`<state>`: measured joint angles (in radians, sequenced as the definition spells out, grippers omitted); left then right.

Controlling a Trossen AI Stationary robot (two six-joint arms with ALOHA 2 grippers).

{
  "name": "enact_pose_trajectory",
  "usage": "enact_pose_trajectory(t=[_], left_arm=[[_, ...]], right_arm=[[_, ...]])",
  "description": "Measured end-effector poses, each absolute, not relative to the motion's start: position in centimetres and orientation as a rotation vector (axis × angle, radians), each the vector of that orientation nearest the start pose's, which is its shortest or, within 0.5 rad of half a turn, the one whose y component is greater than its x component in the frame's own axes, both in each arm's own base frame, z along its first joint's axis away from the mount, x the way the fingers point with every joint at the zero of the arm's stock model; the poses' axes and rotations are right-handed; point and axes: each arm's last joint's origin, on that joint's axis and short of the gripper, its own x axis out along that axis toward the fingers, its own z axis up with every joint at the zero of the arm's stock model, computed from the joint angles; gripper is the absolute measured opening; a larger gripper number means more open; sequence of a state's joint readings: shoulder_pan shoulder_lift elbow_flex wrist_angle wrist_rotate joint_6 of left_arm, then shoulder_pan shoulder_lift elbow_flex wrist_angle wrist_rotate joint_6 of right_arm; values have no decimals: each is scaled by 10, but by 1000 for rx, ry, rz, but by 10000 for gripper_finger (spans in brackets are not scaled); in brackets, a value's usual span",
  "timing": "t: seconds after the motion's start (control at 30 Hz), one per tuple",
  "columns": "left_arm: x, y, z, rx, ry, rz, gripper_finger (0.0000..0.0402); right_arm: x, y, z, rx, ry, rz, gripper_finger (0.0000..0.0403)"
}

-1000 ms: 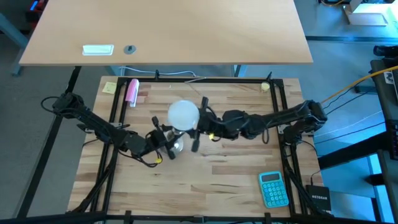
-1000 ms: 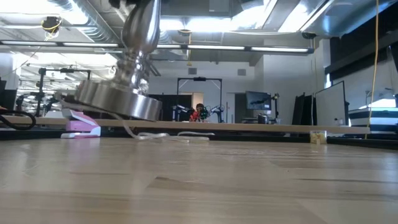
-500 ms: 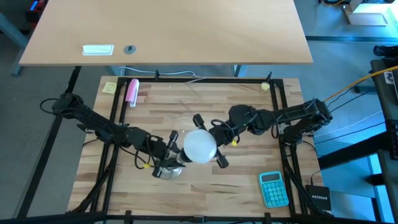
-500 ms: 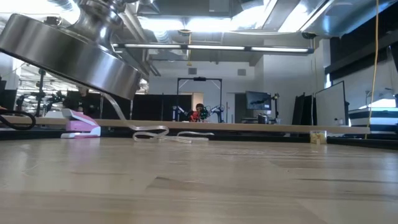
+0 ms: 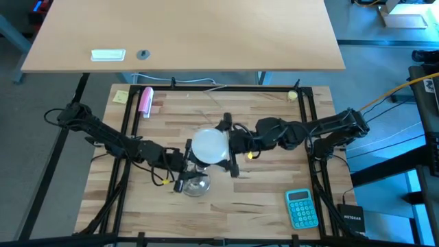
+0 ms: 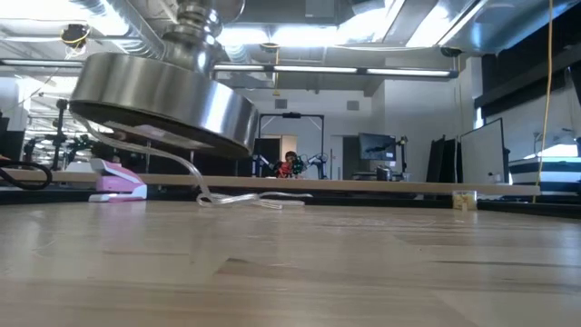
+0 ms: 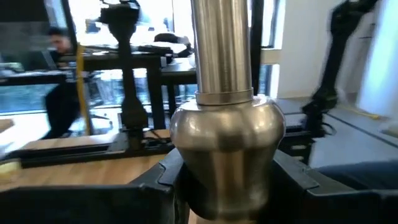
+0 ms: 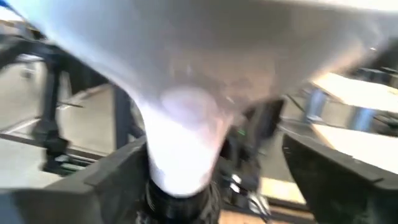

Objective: Screw lightbulb
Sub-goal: Remove the light bulb from the lamp

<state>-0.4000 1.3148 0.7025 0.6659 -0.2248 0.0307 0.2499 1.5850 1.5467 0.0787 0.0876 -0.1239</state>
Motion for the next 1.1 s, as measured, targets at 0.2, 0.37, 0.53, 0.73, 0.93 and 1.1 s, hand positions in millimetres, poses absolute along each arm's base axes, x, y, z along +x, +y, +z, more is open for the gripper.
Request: enact_pose_trajectory(t=[0.2, 0.37, 0.53, 0.73, 0.93, 1.1], left_arm=[[262, -101, 271, 27, -37, 101, 130], [257, -101, 269, 105, 9, 392, 130], [253, -97, 267, 103, 31, 610, 130], [251, -93, 266, 111, 45, 735, 130], [251, -93, 266, 113, 48, 750, 130], [251, -93, 265, 124, 59, 752, 130]], right_arm=[[345, 85, 422, -110, 43, -40, 386], [340, 84, 422, -110, 72, -234, 363], [353, 80, 417, -36, 28, -275, 351], [381, 69, 406, 30, -87, -366, 351], [401, 52, 395, 55, -162, -395, 351], [404, 46, 395, 62, -197, -369, 350]])
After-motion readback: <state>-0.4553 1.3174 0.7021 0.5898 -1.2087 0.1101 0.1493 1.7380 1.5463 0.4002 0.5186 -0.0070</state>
